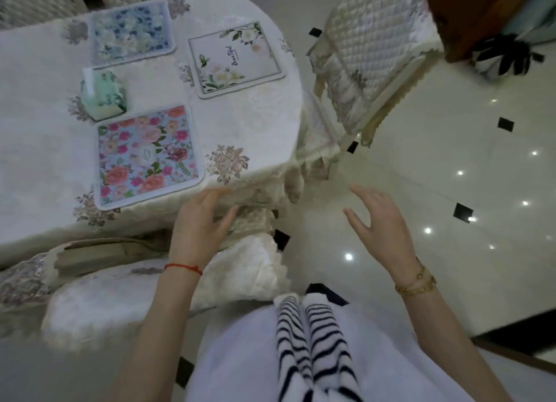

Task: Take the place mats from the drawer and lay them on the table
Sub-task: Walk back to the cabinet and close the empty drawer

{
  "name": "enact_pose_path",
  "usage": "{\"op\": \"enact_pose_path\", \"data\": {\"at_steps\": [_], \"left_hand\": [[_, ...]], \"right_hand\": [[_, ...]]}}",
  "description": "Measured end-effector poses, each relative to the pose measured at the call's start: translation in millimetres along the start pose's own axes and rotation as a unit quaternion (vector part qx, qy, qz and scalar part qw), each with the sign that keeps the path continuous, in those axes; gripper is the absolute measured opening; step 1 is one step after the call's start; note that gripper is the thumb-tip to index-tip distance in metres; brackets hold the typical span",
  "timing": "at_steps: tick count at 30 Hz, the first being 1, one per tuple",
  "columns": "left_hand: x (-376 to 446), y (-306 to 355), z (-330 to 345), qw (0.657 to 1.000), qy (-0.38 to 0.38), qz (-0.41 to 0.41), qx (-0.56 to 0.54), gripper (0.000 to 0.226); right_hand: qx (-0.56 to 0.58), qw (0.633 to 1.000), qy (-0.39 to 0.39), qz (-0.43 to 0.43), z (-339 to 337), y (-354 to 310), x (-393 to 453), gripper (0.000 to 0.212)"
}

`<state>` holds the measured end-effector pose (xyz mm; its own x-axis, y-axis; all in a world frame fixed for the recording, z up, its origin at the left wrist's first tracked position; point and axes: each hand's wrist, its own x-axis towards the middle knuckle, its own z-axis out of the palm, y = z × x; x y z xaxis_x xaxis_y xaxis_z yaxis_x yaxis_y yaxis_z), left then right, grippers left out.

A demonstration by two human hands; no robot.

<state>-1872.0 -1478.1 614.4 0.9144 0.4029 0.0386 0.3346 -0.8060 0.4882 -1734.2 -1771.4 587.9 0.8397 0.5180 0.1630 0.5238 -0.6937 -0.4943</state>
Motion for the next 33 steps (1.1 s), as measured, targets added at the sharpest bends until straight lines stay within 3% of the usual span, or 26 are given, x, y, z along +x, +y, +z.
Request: {"op": "enact_pose_path", "data": {"at_steps": [8,17,33], "left_hand": [[19.6,105.1,63.7,0.999,-0.016,0.024,-0.037,0.035],[113.2,186.4,120.6,0.996,-0.057,0.066,-0.019,0.034],[397.2,345.4,197.1,0.992,-0.05,0.116,-0.024,0.037]], "right_hand": [[-0.019,0.999,0.006,0.041,-63.2,108.2,-13.3,0.043],[-0.008,0.994,0.023,0.103,-93.5,197.0,16.9,0.042],[-0.022,0.988,0.068,0.138,-181.2,385.2,262.1,0.044]]}}
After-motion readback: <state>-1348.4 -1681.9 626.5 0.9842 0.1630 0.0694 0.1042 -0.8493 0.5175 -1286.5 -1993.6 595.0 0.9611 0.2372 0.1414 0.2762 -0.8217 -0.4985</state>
